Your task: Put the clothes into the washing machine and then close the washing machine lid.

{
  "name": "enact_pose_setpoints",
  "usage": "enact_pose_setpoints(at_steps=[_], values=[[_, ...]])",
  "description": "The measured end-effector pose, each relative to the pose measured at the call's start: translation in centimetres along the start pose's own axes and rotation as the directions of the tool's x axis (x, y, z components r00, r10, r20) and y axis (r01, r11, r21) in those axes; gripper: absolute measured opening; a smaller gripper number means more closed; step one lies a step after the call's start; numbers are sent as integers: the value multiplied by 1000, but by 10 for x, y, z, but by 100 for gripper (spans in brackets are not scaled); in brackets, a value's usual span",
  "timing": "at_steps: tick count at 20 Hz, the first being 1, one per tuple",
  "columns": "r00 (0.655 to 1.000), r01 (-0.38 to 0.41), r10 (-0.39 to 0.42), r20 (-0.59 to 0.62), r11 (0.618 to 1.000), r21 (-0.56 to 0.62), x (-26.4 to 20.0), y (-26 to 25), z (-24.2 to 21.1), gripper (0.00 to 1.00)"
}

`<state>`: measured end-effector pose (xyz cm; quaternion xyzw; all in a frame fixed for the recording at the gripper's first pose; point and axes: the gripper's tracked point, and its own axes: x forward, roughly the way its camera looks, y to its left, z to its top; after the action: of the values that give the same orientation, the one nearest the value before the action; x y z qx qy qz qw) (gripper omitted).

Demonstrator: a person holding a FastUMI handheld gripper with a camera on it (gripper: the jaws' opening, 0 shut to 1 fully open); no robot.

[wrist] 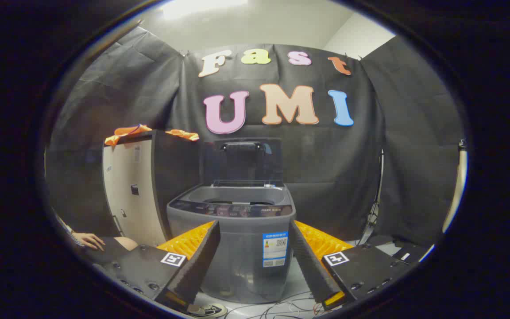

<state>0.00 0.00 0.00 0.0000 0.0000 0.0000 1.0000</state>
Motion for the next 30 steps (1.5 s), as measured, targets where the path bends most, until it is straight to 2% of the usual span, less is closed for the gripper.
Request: enact_pose_setpoints(at_steps=[19, 24, 30], values=[[1000, 4, -4, 4, 1000, -2, 1, -1, 2, 97], [1000, -25, 25, 2, 1000, -1, -1, 6, 2, 97], [1000, -9, 9, 6, 1000, 2, -1, 2, 3, 97]])
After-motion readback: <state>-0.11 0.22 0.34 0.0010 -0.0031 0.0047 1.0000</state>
